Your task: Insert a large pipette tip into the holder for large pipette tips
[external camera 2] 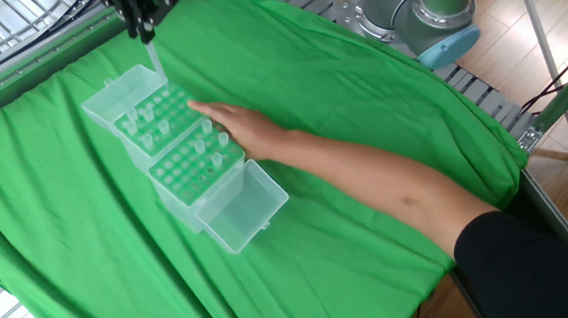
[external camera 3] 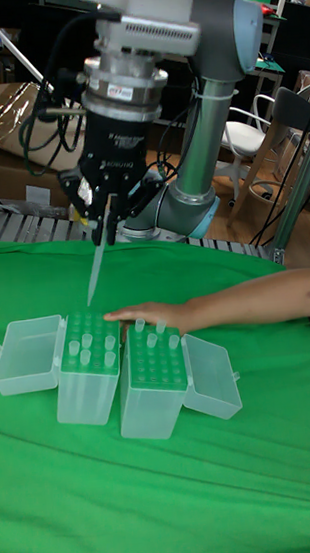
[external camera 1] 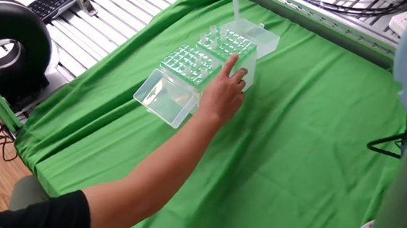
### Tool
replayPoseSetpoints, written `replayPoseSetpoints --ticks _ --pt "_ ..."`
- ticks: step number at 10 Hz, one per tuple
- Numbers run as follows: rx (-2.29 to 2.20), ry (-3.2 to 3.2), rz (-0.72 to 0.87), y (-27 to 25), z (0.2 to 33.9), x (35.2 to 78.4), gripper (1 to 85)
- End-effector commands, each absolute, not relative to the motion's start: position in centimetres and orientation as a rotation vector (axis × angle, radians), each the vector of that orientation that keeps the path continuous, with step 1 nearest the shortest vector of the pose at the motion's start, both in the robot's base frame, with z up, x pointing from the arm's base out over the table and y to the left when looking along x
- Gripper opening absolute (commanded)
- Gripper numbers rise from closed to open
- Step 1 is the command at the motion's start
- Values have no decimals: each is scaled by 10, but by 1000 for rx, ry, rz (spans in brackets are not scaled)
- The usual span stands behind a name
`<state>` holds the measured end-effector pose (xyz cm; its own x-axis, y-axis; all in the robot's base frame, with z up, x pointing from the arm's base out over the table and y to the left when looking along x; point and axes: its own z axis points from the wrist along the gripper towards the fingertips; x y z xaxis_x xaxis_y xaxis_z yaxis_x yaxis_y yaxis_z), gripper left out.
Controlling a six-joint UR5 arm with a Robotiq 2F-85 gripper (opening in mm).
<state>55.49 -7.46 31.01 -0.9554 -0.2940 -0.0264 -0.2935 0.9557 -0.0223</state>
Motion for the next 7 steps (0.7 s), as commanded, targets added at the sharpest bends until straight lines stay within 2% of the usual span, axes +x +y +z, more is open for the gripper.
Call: replayPoseSetpoints --ticks 1,4,7 --pt "-441 3073 -7 -48 331 563 107" --pt "-455 3027 -53 -18 330 589 107" --pt "-510 2960 -17 12 316 609 107"
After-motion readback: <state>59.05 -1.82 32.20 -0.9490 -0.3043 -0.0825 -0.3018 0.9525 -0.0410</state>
